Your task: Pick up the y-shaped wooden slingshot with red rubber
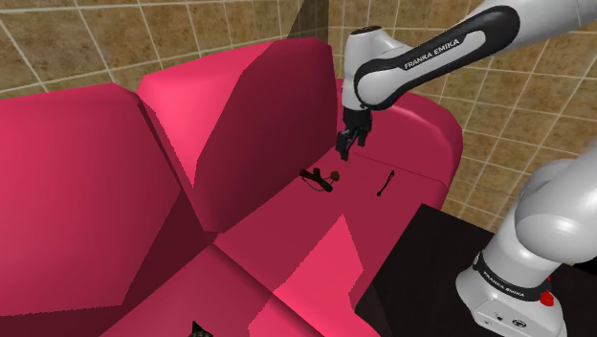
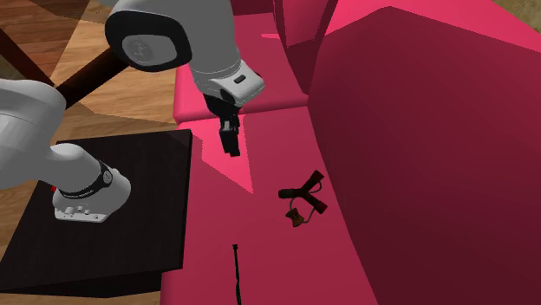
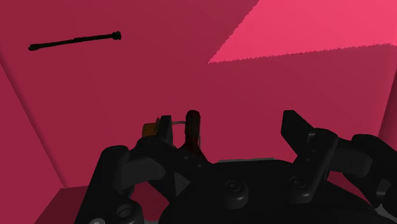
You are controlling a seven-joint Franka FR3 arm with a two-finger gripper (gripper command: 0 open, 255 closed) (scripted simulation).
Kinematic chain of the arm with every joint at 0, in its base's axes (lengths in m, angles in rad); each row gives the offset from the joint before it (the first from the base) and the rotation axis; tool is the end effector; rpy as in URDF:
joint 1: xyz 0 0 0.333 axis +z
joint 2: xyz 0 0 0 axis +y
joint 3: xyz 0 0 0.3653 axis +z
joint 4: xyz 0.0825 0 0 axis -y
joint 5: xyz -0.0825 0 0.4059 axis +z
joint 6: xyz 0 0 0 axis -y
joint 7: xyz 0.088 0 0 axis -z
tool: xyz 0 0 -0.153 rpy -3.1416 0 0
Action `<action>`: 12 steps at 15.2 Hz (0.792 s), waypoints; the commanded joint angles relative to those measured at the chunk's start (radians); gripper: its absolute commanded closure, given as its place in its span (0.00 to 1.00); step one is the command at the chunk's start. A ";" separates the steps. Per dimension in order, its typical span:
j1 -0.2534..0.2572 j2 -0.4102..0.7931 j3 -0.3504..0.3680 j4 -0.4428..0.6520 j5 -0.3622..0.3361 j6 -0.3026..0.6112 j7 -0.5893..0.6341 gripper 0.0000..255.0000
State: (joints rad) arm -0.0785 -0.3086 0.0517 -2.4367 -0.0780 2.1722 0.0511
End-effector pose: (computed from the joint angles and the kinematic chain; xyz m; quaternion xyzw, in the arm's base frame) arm 0.4503 -0.0179 0.4126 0.9988 -0.0186 0.0221 0.0402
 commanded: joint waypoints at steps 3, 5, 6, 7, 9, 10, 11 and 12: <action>-0.016 0.148 0.006 0.037 -0.033 0.124 0.048 0.00; -0.023 0.224 0.006 0.064 -0.054 0.178 0.073 0.00; -0.027 0.263 0.006 0.079 -0.065 0.203 0.086 0.00; -0.030 0.301 0.005 0.096 -0.076 0.227 0.099 0.00; -0.034 0.379 0.000 0.134 -0.100 0.271 0.126 0.00; -0.035 0.417 -0.003 0.155 -0.112 0.291 0.140 0.00; -0.035 0.456 -0.007 0.177 -0.124 0.310 0.153 0.00; -0.035 0.495 -0.012 0.201 -0.135 0.327 0.166 0.00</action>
State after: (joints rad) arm -0.1127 0.1496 0.0441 -2.2624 -0.2030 2.4852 0.2060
